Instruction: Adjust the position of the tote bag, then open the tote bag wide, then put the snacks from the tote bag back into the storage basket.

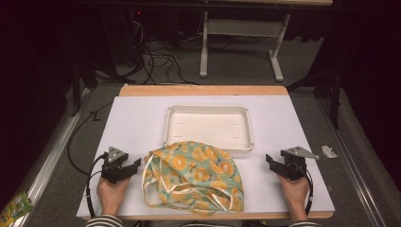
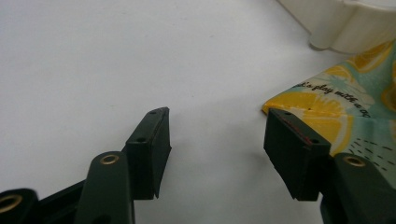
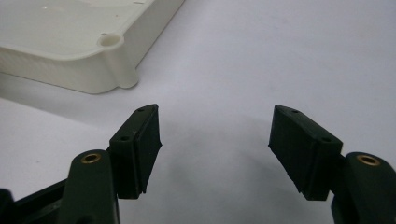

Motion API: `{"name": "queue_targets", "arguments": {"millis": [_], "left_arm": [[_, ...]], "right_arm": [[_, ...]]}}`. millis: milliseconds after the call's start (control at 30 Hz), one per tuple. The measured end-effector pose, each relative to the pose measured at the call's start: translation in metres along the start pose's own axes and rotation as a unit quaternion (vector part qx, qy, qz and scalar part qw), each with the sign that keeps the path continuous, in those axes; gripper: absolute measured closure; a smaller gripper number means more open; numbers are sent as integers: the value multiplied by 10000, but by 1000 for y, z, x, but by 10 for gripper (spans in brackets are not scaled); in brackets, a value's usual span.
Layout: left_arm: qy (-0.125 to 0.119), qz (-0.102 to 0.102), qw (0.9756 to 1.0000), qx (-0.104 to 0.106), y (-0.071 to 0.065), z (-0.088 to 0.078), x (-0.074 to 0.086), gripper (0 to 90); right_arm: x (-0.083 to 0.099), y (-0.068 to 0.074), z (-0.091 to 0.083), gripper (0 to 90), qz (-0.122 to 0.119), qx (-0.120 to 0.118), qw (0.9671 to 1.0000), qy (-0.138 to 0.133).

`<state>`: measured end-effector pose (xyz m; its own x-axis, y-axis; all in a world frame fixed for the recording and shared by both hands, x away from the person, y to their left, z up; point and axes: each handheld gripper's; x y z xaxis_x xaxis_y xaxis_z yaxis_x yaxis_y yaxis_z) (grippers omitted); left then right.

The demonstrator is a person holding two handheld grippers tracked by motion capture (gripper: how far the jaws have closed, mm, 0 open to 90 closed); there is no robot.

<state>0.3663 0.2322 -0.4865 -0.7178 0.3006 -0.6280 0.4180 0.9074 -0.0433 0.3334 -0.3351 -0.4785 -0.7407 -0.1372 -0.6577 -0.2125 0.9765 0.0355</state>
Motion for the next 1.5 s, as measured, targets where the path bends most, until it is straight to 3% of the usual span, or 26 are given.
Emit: {"name": "queue_targets", "arguments": {"millis": [533, 833, 1500], "left_arm": [[-74, -22, 9999, 78, 2, -2, 1, 411], [-163, -205, 9989, 377, 5, -6, 1, 381], [-212, -120, 9975, 664, -2, -17, -3, 415]], "right_arm": [[0, -1, 0, 337, 66, 38, 10000, -15], [0, -2, 0, 332, 80, 15, 10000, -26], [0, -2, 0, 332, 162, -2, 9999, -5]]}}
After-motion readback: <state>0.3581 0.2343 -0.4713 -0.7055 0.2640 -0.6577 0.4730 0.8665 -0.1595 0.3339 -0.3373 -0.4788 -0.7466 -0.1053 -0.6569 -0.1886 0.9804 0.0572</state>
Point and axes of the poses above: each handheld gripper's, and its own axes: z roughly forward along the jaws, x roughly out of its underside, y roughly to its left, and after that the axes turned 12 degrees about y, right-handed
